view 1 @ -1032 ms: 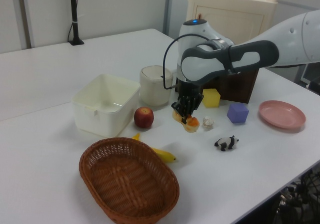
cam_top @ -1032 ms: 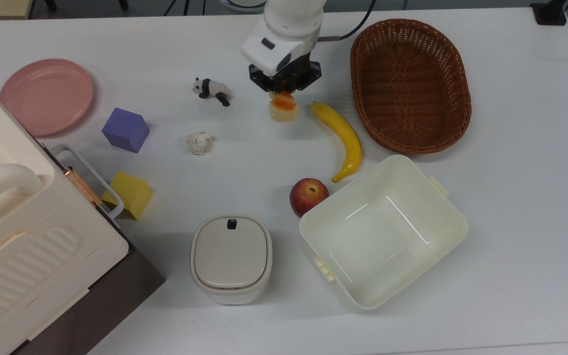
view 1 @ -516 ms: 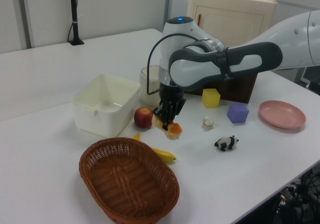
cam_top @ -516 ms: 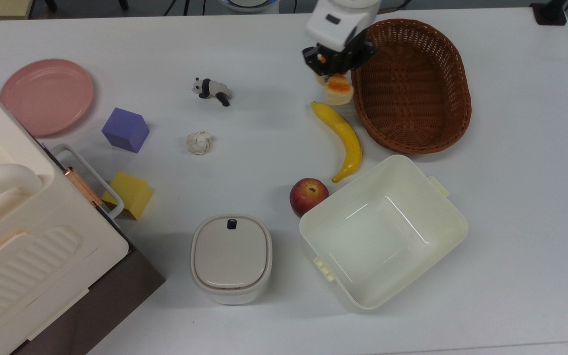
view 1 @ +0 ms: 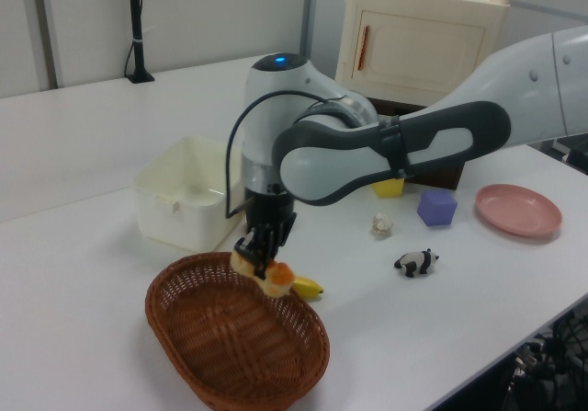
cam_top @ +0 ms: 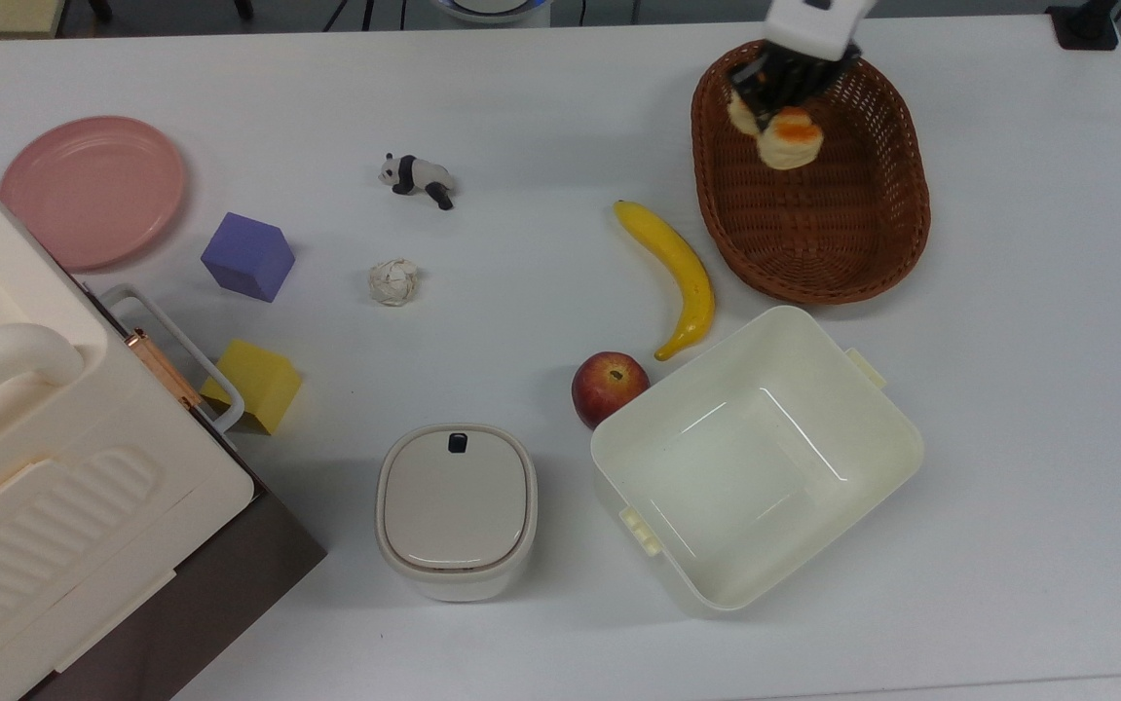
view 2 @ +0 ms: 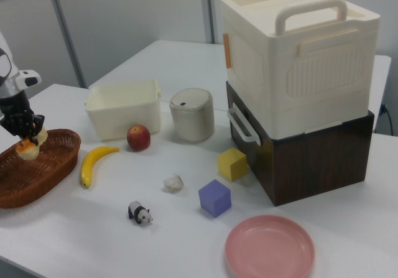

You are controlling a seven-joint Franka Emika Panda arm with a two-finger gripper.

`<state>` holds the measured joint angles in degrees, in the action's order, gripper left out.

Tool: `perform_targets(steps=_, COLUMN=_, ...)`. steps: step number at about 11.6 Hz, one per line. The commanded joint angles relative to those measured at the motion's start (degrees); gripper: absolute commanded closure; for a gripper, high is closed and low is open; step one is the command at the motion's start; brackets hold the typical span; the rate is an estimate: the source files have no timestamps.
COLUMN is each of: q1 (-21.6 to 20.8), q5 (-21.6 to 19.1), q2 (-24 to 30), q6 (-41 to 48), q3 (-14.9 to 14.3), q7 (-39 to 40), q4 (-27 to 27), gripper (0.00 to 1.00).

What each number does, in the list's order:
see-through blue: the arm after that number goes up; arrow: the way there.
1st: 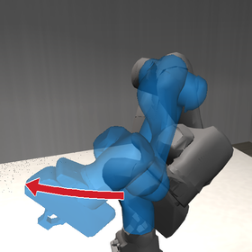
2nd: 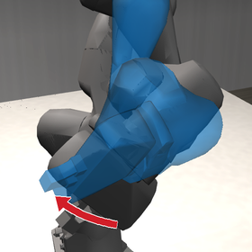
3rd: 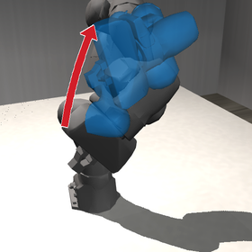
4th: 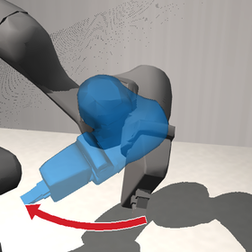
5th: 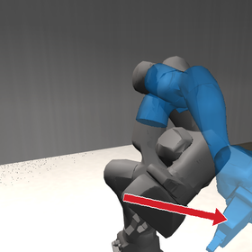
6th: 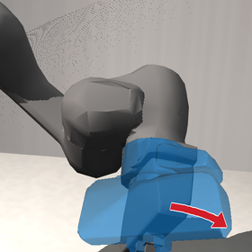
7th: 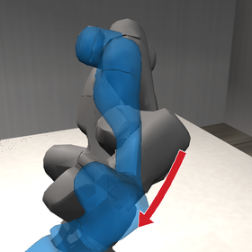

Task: Put the bread in the basket
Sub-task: 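Lift the bread roll and carry it over the wicker basket, then lower the bread roll into the basket and open the gripper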

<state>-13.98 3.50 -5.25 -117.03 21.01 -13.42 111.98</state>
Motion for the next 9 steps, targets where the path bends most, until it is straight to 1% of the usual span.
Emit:
perform_targets(steps=1, q1=-3.15, q5=3.85, q2=-3.27, q6=1.01, q3=-0.71, q7=-3.11, q4=-3.00, gripper=0.00)
perform_targets(steps=2, q1=-3.77, q5=5.18, q2=-3.97, q6=0.93, q3=-0.62, q7=-3.28, q4=-3.08, gripper=0.00)
perform_targets(steps=4, q1=-4.39, q5=5.29, q2=-4.06, q6=1.01, q3=-0.62, q7=-3.46, q4=-3.17, gripper=0.00)
perform_targets(steps=6, q1=-3.69, q5=5.28, q2=-3.19, q6=1.10, q3=-0.62, q7=-5.47, q4=-3.26, gripper=0.00)
perform_targets(steps=7, q1=-2.90, q5=5.55, q2=-2.05, q6=1.28, q3=-0.70, q7=-5.31, q4=-3.35, gripper=0.00)
perform_targets(steps=8, q1=-0.11, q5=5.46, q2=-0.30, q6=2.32, q3=-0.71, q7=-5.22, q4=-3.35, gripper=0.00)
perform_targets(steps=9, q1=1.83, q5=5.37, q2=1.72, q6=4.94, q3=-0.88, q7=-5.13, q4=-3.96, gripper=0.00)
